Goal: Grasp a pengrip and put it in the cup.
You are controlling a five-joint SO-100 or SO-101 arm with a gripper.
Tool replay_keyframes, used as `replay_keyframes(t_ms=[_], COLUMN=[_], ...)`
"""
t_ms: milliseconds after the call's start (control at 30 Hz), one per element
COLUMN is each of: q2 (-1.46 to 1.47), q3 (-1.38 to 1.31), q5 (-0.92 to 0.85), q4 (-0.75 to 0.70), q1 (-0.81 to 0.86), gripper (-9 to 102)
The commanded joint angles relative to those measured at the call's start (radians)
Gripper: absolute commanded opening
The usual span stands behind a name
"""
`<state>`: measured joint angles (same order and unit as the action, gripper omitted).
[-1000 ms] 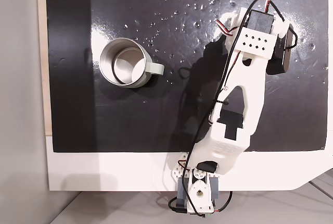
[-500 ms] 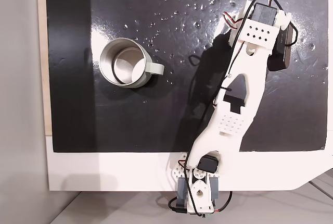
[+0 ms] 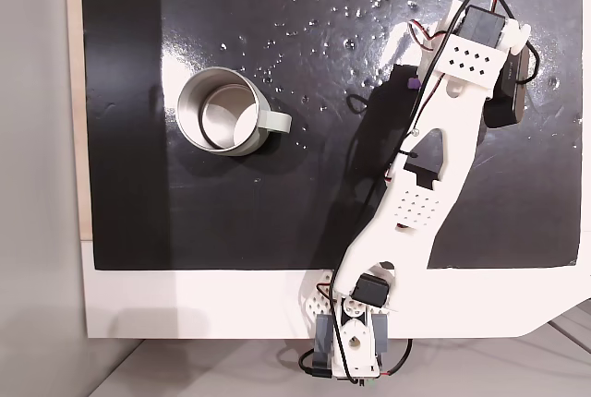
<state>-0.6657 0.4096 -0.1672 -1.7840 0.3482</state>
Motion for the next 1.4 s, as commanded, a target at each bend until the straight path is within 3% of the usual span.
replay_keyframes(t_ms=[0,300,567,900,1133,1367], q2=[-0.233,-0.795,-1.121,-0.986,-0.788,-0.75], q3=[0.06,0.479,0.687,0.471,0.288,0.284], q5=[0.0,-0.012,0.035,0.193,0.244,0.262], q4=[-0.014,-0.014,-0.014,-0.011,-0.011,-0.011], q1=[-0.014,-0.202,-0.506,-0.824,-0.939,-0.957], gripper=[0,0,0,0,0,0])
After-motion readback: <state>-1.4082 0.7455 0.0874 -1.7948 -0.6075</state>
